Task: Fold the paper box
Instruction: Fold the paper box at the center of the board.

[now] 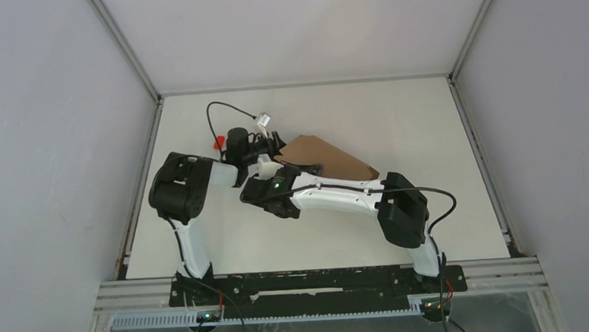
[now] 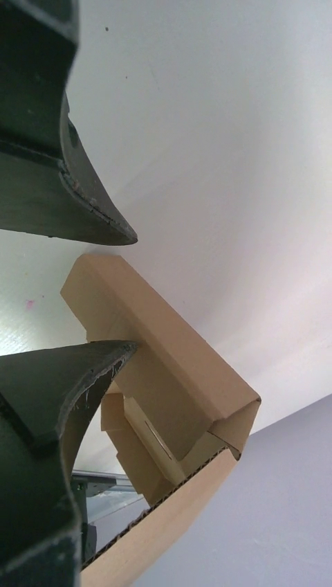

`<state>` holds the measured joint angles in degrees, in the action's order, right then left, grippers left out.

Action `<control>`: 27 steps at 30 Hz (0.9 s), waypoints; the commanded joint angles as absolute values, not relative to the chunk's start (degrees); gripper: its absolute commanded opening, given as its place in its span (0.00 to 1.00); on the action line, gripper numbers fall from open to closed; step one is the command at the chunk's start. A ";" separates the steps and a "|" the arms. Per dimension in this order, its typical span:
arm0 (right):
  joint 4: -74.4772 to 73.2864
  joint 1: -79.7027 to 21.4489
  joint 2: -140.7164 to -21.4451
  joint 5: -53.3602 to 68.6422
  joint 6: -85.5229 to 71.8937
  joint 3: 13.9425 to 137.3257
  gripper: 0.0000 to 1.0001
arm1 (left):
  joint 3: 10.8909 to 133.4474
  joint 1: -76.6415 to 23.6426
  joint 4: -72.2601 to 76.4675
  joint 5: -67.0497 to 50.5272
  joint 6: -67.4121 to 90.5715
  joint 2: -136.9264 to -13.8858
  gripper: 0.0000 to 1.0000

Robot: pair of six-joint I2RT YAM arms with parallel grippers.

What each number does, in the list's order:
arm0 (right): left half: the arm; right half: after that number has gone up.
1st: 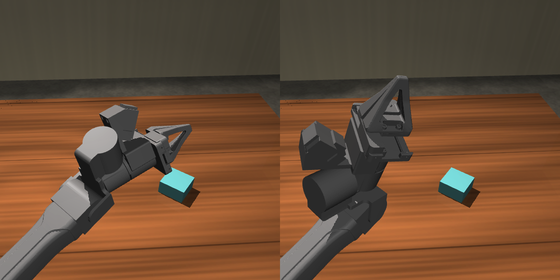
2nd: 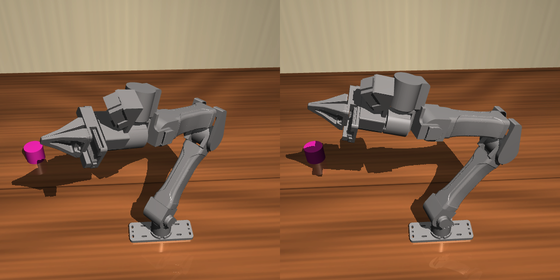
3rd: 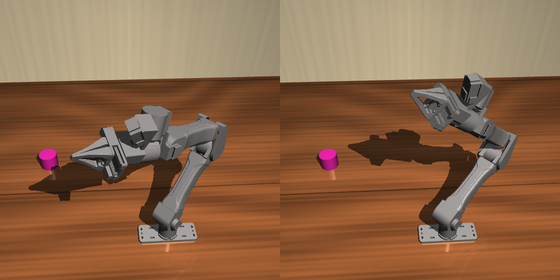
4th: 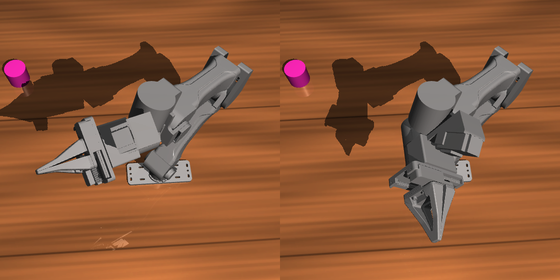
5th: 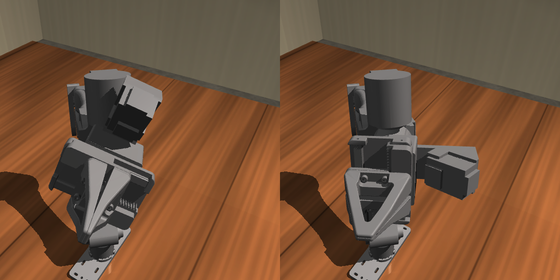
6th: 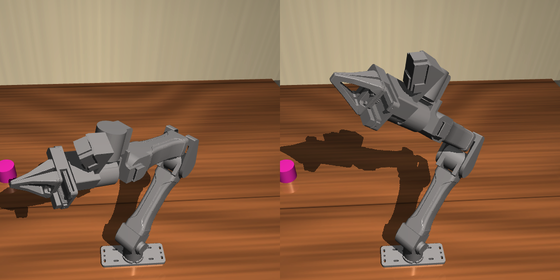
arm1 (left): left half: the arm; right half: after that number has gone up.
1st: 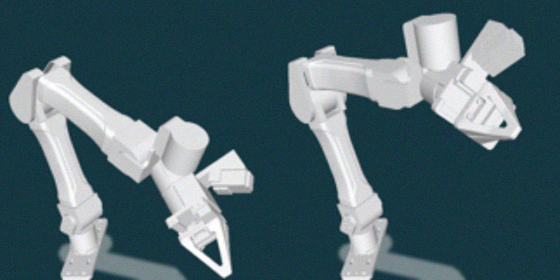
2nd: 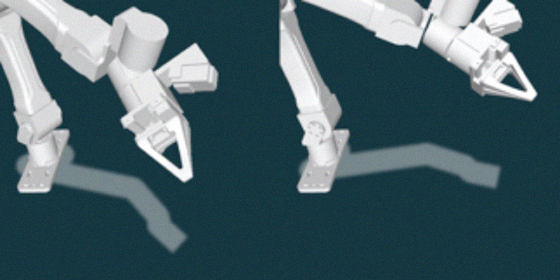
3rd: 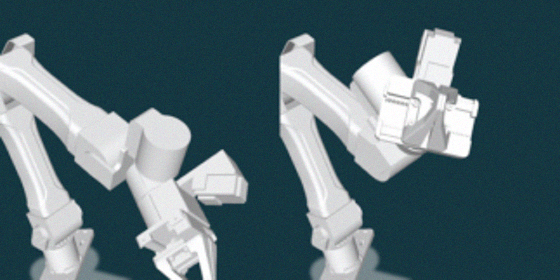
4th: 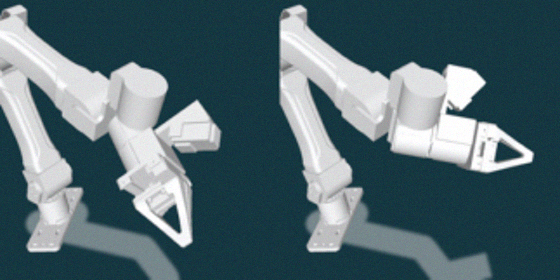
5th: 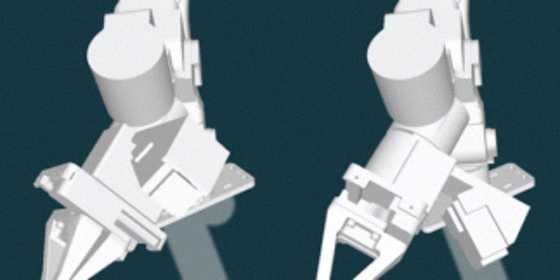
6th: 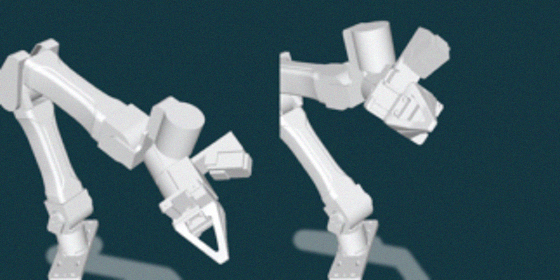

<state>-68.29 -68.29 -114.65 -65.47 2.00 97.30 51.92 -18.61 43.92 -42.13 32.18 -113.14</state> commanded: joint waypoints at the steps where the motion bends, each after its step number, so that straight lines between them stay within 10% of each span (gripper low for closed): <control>1: -68.69 -68.92 -114.64 -67.02 0.28 100.37 0.00 | 50.77 -18.90 49.66 -42.21 33.49 -112.10 0.58; 27: -73.55 -69.83 -117.48 -65.70 -4.60 103.73 0.00 | 46.01 -21.82 58.35 -36.17 35.50 -112.15 0.61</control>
<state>-73.23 -69.17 -117.03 -65.28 -2.90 101.21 46.83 -21.54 53.93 -36.03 35.00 -113.14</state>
